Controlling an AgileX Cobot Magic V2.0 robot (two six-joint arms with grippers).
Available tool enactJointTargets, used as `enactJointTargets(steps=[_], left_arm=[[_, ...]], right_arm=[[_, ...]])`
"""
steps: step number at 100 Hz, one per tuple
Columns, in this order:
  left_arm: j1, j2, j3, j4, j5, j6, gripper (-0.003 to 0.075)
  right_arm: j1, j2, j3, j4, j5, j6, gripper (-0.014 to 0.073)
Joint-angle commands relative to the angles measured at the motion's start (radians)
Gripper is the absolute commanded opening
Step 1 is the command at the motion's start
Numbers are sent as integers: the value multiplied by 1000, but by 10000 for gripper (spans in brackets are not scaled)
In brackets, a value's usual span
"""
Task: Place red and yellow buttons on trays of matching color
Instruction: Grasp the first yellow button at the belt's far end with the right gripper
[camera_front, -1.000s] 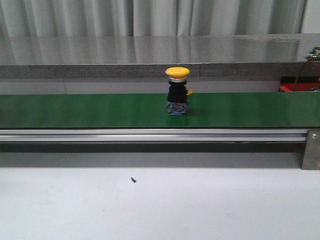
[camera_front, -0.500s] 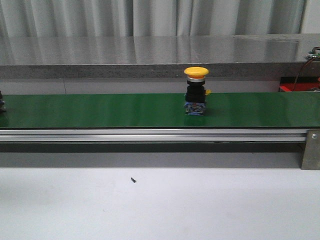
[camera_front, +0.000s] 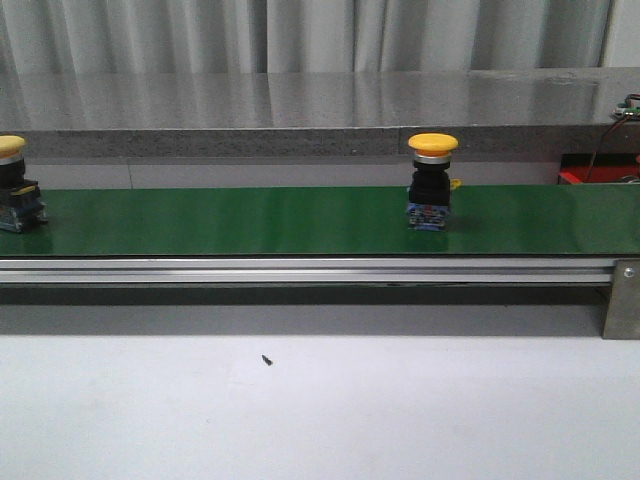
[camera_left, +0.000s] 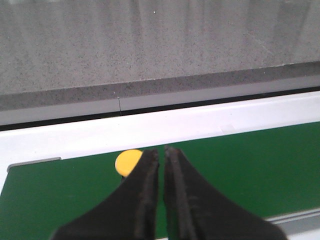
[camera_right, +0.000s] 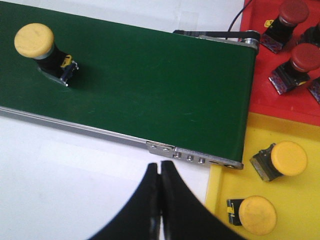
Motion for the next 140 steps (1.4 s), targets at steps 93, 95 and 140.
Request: enactJointTargets(steps=[93, 95, 140], left_arm=[[-8, -61, 74, -38, -35, 2, -20], [-8, -61, 74, -38, -35, 2, -20], [-8, -61, 74, -56, -35, 2, -20]], right_arm=[[0, 90, -88, 50, -48, -24, 589], [0, 106, -98, 50, -40, -27, 589], [45, 430, -299, 75, 37, -67, 593]])
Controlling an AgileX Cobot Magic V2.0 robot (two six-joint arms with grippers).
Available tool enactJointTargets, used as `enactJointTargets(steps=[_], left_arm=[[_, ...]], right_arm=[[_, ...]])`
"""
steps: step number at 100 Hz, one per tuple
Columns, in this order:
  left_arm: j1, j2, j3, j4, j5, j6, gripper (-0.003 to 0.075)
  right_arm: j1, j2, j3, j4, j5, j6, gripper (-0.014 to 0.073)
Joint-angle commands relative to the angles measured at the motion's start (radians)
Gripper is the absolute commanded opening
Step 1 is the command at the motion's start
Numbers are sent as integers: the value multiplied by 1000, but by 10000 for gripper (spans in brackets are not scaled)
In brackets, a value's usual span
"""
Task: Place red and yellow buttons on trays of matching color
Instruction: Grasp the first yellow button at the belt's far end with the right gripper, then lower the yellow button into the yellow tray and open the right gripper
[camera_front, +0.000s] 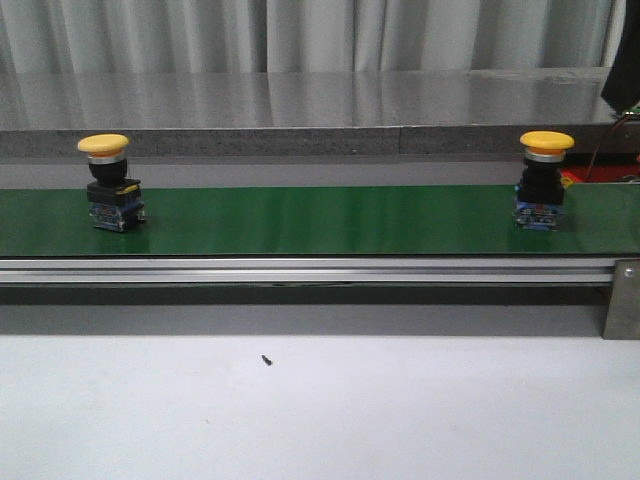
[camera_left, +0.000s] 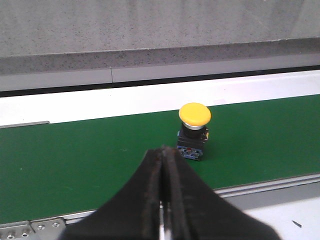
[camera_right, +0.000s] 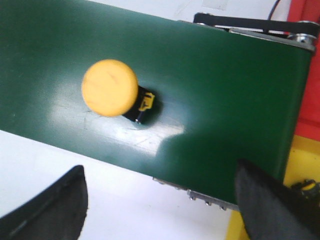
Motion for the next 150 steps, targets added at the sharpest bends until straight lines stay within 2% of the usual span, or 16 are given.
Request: enactJointTargets(steps=[1, 51, 56, 67, 75, 105, 122, 150], left_arm=[[-8, -6, -28, -26, -46, 0, -20], [-8, -6, -28, -26, -46, 0, -20], [-8, -6, -28, -26, -46, 0, -20], [-8, -6, -28, -26, -46, 0, -20], [-8, -6, -28, -26, -46, 0, -20], [-8, -6, -28, -26, -46, 0, -20], [-8, -6, -28, -26, -46, 0, -20], [-8, -6, -28, -26, -46, 0, -20]], right_arm=[[21, 15, -60, 20, -22, -15, 593], [50, 231, -180, -11, -51, -20, 580], [49, 241, -182, -18, -36, -19, 532], [49, 252, -182, -43, 18, -17, 330], [49, 250, -186, -51, 50, -14, 230], [36, 161, -217, -56, 132, -10, 216], [-55, 86, -215, -63, 181, -9, 216], [-352, 30, -213, -61, 185, -9, 216]])
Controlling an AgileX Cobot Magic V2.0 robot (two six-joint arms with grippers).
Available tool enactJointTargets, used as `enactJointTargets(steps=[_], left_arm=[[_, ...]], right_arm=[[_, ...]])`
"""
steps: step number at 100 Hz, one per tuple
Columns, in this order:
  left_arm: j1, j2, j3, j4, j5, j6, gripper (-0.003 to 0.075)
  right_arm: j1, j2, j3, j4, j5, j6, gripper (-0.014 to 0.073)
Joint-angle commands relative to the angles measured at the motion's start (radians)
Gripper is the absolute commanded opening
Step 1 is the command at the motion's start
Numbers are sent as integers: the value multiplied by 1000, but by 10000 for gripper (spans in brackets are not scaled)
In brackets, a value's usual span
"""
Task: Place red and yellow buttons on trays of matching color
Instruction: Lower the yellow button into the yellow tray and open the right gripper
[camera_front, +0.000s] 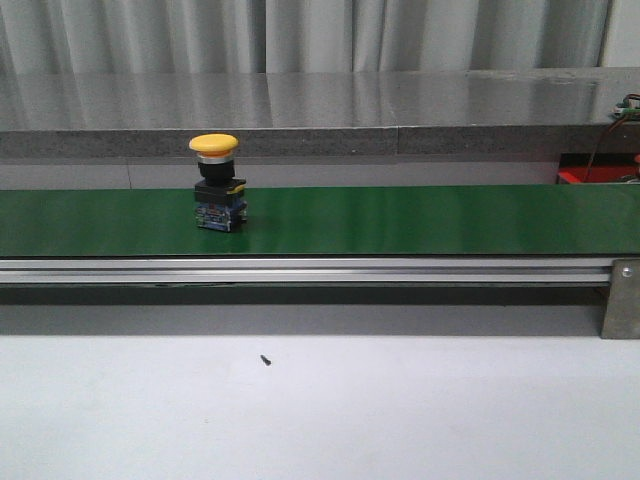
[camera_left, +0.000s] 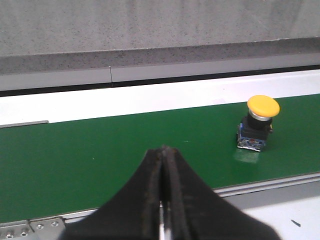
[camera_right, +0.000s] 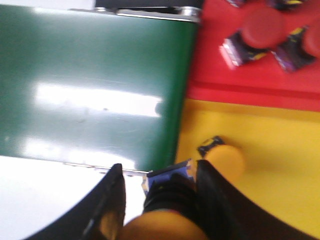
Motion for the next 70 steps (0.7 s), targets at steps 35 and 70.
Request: enactJointTargets(steps=[35, 70], left_arm=[[-8, -6, -28, -26, -46, 0, -20], [-8, -6, -28, -26, -46, 0, -20]], right_arm=[[-245, 59, -32, 57, -135, -3, 216], [-245, 260, -32, 63, -165, -3, 216]])
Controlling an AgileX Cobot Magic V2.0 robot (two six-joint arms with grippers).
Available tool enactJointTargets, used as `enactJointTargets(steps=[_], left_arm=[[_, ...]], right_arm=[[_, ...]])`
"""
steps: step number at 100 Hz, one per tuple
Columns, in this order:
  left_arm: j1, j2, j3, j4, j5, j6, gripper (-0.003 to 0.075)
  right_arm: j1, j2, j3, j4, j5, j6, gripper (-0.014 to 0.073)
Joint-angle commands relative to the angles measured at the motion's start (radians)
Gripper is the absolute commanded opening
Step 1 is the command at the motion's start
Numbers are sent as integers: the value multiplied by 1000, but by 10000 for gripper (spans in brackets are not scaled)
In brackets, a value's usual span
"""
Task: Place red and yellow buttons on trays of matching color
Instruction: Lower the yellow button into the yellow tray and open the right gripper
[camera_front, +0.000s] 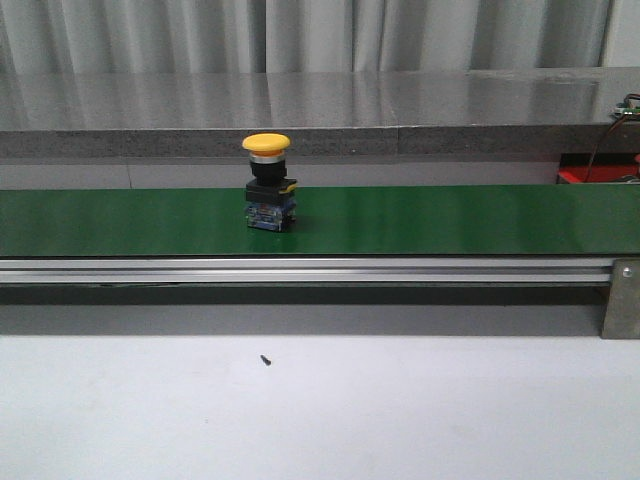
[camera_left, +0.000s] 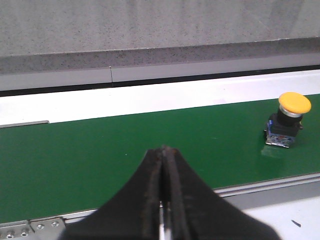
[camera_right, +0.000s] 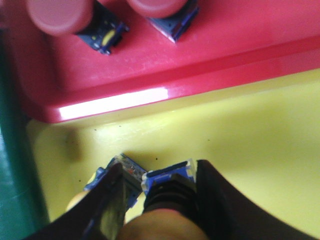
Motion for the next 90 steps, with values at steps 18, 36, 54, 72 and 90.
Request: enactJointTargets(steps=[18, 36, 54, 72, 90], left_arm=[[-8, -6, -28, -26, -48, 0, -20], [-8, -6, -28, -26, -50, 0, -20], [-8, -6, -28, -26, -50, 0, -20], [-8, -6, -28, -26, -50, 0, -20], [-8, -6, -28, -26, -50, 0, -20]], right_arm=[[-6, 34, -32, 22, -47, -5, 216], [-6, 55, -32, 16, -72, -5, 216], [-6, 64, -32, 10, -82, -5, 218], [-6, 69, -32, 10, -78, -5, 358], [-6, 69, -32, 10, -80, -5, 468]])
